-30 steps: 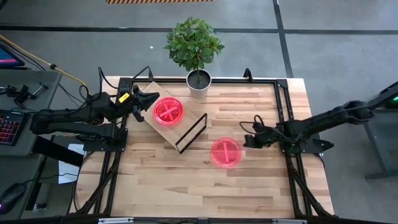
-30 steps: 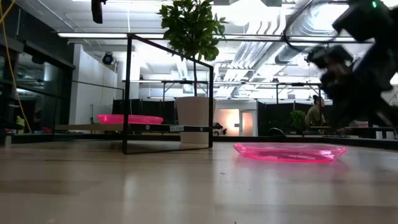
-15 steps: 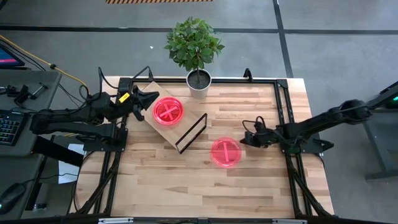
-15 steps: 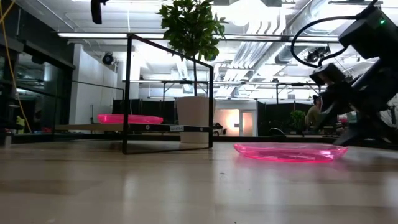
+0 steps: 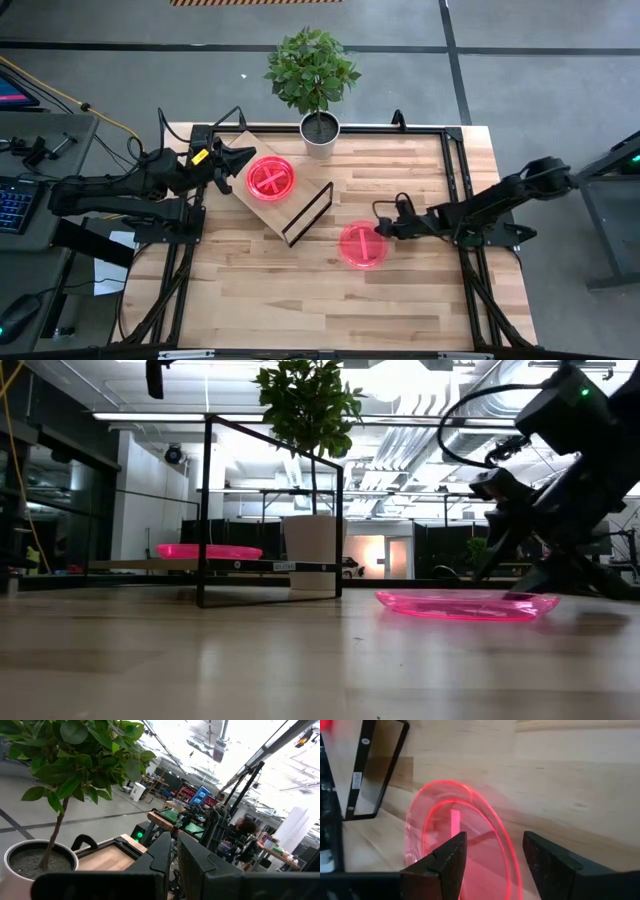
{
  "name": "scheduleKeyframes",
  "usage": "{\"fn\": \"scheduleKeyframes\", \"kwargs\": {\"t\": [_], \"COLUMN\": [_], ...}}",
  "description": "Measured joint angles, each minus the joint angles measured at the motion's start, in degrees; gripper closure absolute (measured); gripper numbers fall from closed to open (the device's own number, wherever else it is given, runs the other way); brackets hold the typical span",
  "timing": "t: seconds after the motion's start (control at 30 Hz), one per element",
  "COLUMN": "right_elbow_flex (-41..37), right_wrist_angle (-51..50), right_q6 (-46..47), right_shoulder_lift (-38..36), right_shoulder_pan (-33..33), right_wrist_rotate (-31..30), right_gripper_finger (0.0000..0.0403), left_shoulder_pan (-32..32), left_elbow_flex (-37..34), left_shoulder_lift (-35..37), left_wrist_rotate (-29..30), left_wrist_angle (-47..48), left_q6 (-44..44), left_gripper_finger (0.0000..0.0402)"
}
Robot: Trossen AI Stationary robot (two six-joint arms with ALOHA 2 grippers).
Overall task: Place and stack plates onto a shelf
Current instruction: Stack the pink plate on top of the pink plate on the shelf
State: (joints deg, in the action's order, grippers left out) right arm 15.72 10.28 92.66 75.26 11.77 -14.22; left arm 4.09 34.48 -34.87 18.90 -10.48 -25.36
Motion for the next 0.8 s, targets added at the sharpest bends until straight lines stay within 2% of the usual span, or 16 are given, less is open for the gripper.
{"fn": "scheduleKeyframes", "kwargs": {"t": [0.17,0.27,0.33,0.47,0.5,0.8], "right_elbow_flex": [2.9,3.55,3.63,3.4,3.37,3.17], "right_wrist_angle": [-0.87,-1.49,-2.17,-3.58,-3.89,-7.46], "right_q6": [-0.58,-0.77,-0.78,-1.63,-2.23,-7.13], "right_shoulder_lift": [4.13,5.55,5.92,5.31,4.86,-4.51], "right_shoulder_pan": [0.31,0.29,0.28,0.37,0.35,-0.13], "right_wrist_rotate": [-2.76,-2.98,-2.82,-2.02,-1.62,3.2], "right_gripper_finger": [0.021,0.0235,0.027,0.0375,0.0388,0.0401], "left_shoulder_pan": [-0.01,-0.01,-0.01,-0.01,-0.01,0.0], "left_elbow_flex": [0.0,0.0,0.0,0.0,0.0,0.0], "left_shoulder_lift": [0.0,0.0,0.0,0.0,0.01,0.0], "left_wrist_rotate": [-0.02,-0.02,-0.02,-0.04,-0.04,-0.11], "left_wrist_angle": [0.02,0.07,0.13,0.18,0.18,0.17], "left_q6": [0.01,0.02,0.02,0.02,0.02,0.02], "left_gripper_finger": [0.0378,0.0378,0.0378,0.0378,0.0378,0.0378]}}
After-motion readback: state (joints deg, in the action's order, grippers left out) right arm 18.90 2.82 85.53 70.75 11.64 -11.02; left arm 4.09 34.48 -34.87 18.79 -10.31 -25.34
